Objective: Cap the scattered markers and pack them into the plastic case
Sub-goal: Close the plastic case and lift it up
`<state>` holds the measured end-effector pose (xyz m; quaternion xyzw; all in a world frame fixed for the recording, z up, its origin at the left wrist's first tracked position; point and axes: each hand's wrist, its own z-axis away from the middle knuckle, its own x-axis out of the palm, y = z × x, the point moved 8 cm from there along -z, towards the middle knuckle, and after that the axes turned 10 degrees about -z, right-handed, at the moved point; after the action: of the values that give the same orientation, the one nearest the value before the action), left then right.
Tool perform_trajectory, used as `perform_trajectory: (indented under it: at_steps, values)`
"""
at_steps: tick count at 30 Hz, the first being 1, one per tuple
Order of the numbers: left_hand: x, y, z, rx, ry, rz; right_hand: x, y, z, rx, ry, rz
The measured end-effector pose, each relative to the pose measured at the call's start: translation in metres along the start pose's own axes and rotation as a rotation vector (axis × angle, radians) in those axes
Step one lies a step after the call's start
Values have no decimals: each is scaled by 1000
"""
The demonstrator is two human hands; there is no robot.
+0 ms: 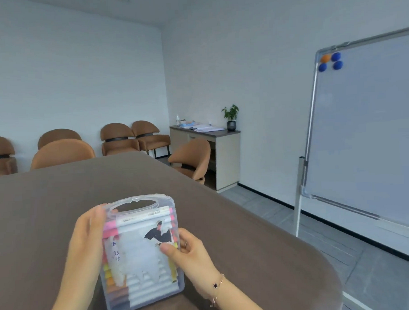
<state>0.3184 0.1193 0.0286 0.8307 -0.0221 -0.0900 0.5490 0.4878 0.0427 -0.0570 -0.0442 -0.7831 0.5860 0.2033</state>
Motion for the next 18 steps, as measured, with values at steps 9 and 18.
perform_trajectory:
  at_steps: [9,18]
  values:
    - [183,6,89,83,-660,46,-168,-92,113,-157,425,87]
    - [390,81,184,146,-869,199,-337,-208,233,-289,832,220]
